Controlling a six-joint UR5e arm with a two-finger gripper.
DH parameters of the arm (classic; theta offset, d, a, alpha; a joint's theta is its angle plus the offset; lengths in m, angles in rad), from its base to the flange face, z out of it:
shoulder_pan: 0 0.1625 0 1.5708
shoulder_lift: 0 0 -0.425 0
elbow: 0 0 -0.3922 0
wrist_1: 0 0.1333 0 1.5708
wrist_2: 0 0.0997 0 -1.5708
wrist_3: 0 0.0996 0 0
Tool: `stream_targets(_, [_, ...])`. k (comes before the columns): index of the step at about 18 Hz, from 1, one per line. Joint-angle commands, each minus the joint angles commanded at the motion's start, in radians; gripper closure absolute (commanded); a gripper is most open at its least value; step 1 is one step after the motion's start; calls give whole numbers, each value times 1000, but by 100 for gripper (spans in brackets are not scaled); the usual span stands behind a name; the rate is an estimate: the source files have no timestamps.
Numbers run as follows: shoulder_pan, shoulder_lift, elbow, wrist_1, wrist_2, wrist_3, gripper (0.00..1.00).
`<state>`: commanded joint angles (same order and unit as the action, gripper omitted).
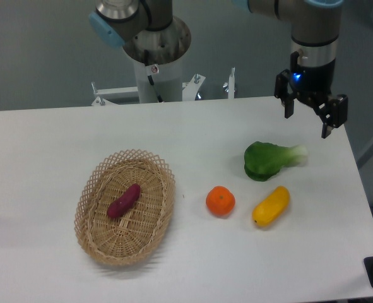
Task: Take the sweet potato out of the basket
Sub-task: 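Move the open gripper over the basket above the purple sweet potato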
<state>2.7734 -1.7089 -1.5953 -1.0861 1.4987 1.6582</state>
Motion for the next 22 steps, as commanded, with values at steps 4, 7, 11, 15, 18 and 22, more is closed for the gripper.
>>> stream_targets(4, [-3, 0, -3, -2, 0, 0, 0])
stream_targets(7, [-17, 24, -31, -5, 0, -20, 0])
stream_targets(11, [-72, 31, -71, 0, -60, -156, 0])
stream_targets(15, [-150, 26, -84, 0, -101, -401, 0])
stream_targets(18, [-233, 9, -109, 5, -109, -518, 0])
stream_targets(22, [-365, -25, -138, 57, -100, -744, 0])
